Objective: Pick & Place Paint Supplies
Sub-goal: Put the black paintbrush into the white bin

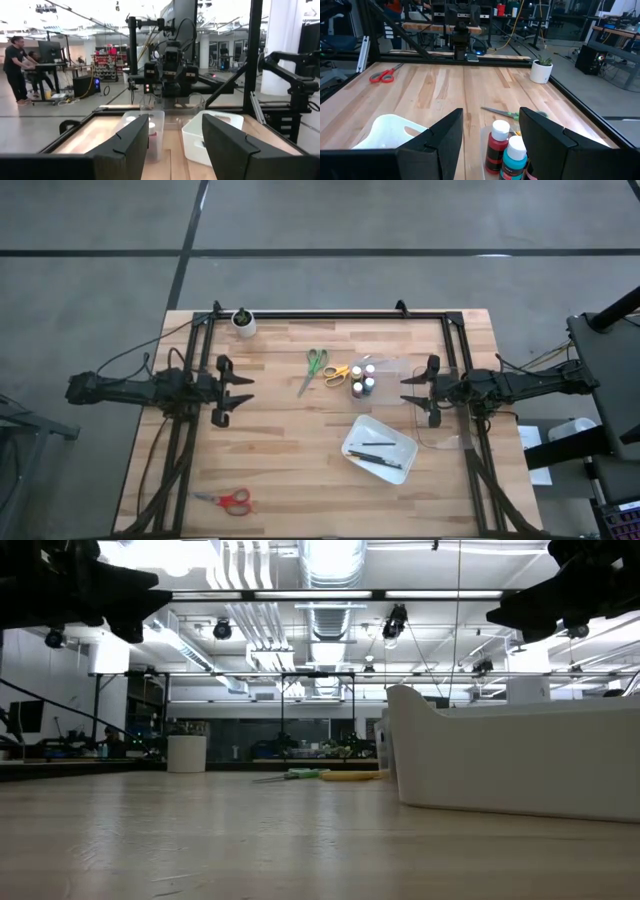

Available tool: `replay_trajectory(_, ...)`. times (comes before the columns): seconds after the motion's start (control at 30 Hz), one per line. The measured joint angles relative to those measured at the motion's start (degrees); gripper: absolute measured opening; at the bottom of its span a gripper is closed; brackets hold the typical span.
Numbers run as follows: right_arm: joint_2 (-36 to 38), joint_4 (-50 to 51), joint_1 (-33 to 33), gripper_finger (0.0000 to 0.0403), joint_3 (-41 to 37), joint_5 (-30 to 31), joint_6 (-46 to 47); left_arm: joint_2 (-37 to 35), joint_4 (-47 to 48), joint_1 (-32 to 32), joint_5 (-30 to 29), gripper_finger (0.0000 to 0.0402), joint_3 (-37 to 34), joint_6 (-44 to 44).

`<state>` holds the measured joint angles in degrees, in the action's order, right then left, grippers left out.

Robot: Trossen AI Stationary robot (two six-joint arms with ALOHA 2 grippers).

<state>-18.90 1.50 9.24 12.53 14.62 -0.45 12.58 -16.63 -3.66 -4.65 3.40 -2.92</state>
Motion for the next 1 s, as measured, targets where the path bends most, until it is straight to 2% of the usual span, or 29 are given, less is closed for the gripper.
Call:
replay_trajectory(0.6,0.0,0.0,0.0,0.0191,0.0,0.0,0.0,0.0,0.7,0.0,0.1,0.0187,0.0,0.3)
replay_trajectory(1.0,0.0,0.0,0.0,0.0191,0.0,0.0,0.0,0.0,4.7,0.0,0.2,0.0187,0.0,-0.1)
